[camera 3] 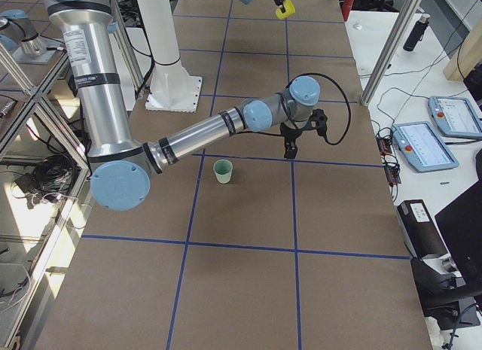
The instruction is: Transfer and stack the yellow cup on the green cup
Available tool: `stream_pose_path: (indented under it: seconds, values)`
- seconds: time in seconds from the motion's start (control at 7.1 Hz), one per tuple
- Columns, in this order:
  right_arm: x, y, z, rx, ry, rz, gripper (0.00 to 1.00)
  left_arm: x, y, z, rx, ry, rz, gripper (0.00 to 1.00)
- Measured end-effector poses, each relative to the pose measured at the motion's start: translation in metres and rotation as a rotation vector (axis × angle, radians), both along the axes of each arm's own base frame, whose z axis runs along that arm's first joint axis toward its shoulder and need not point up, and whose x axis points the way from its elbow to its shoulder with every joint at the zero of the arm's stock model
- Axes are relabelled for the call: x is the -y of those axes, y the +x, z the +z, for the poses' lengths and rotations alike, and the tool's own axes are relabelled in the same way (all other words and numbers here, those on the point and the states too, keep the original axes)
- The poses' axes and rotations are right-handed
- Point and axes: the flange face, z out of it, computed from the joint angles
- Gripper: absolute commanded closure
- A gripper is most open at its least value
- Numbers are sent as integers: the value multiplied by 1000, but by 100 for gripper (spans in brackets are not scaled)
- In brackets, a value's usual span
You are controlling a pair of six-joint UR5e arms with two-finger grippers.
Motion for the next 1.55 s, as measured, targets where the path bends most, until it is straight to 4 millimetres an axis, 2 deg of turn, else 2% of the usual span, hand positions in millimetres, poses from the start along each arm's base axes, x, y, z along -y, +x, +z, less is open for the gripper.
stream_pose_path:
  seconds: [0.14,0.42,0.56,0.7,0.85,0.99,1.13,1.27,1.55]
  values:
    - [-3,-40,-31,24,23,-3,0,-5,9,0,8,27,15,85]
    - [-14,-129,-76,105,30,86,0,-12,24,0,14,44,34,85]
    - [-20,-175,-101,166,15,112,0,-20,45,0,13,44,29,85]
    - [-28,-212,-128,214,10,103,0,-37,83,-2,8,43,8,85]
    - [-41,-239,-150,244,14,76,1,-61,130,-10,-8,48,-15,85]
    - [-53,-257,-164,261,15,51,1,-86,172,-27,-34,63,-28,85]
    - [-63,-269,-172,270,15,30,1,-108,204,-43,-53,85,-30,85]
    - [-70,-277,-176,274,14,15,1,-122,223,-54,-62,103,-21,85]
    - [-80,-292,-183,276,4,-6,3,-135,242,-65,-72,117,-1,85]
